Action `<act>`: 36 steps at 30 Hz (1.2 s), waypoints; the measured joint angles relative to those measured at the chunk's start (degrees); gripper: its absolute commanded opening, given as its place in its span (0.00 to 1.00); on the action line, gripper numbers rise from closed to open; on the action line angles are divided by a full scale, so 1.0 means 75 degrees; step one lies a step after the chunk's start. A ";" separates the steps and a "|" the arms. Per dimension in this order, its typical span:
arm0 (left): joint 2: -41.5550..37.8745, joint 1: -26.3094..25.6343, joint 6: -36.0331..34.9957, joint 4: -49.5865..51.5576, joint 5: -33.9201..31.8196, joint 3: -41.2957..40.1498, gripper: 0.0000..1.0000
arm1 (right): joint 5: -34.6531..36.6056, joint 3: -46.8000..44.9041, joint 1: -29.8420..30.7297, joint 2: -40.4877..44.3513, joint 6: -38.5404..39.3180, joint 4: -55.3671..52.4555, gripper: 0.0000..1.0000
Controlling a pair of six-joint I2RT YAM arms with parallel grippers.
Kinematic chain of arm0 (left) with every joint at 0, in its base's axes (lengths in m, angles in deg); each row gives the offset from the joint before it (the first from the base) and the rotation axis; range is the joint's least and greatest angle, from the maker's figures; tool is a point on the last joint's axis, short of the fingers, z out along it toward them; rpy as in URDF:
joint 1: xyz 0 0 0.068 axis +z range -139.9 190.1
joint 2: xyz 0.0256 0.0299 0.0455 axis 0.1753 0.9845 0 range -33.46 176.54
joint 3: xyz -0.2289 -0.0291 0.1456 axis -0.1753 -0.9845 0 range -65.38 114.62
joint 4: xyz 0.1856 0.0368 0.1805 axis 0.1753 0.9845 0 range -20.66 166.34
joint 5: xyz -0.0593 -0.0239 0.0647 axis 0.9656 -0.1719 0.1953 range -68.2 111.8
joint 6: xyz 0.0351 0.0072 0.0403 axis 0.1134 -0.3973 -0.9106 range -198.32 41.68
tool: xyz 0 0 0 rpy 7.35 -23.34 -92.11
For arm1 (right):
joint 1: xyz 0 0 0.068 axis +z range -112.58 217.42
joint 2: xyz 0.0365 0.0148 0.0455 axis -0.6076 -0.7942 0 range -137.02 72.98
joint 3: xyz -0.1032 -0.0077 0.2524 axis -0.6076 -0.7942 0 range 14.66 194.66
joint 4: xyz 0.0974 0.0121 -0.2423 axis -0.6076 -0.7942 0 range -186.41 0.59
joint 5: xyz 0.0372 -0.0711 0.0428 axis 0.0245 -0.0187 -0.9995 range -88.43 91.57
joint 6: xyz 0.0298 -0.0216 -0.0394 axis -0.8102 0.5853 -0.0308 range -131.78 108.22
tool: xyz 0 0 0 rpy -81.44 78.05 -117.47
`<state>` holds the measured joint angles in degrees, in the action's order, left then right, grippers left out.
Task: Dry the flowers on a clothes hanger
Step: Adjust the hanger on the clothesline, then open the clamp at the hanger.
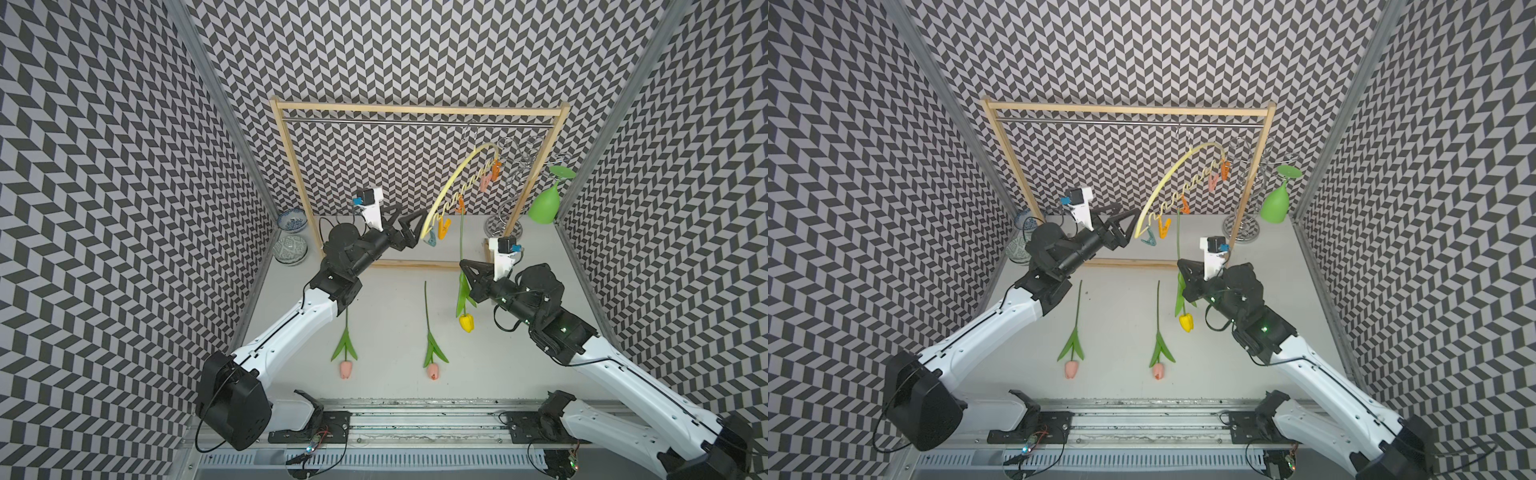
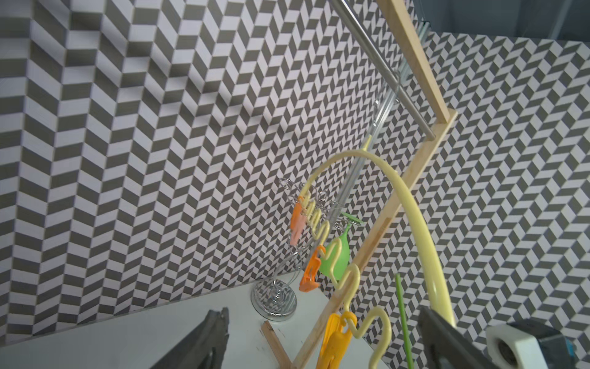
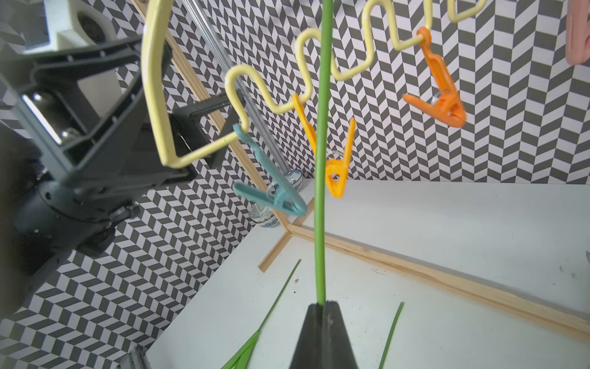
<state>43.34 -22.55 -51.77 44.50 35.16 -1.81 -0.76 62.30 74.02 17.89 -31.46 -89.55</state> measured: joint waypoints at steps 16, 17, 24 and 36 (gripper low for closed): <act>0.0504 -0.1300 -0.2442 0.1026 0.0201 0.0743 1.00 | 0.0880 -0.0146 0.0000 0.0944 0.0659 -0.0230 0.00; 0.0504 -0.1300 -0.2632 0.1113 0.0271 0.0743 1.00 | 0.0889 -0.0146 0.0000 0.0930 0.0717 -0.0262 0.00; 0.0507 -0.1300 -0.3765 0.1317 0.1043 0.0746 0.85 | 0.1142 -0.0146 0.0000 0.0848 0.0985 -0.0393 0.00; 0.1003 -0.1300 -0.5627 0.0393 0.1929 0.0545 0.71 | 0.1402 -0.0146 0.0000 0.0781 0.1166 -0.0399 0.00</act>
<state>50.86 -32.30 -93.98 47.45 49.63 2.28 9.76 61.20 74.02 23.75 -22.71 -92.55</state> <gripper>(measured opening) 0.726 0.046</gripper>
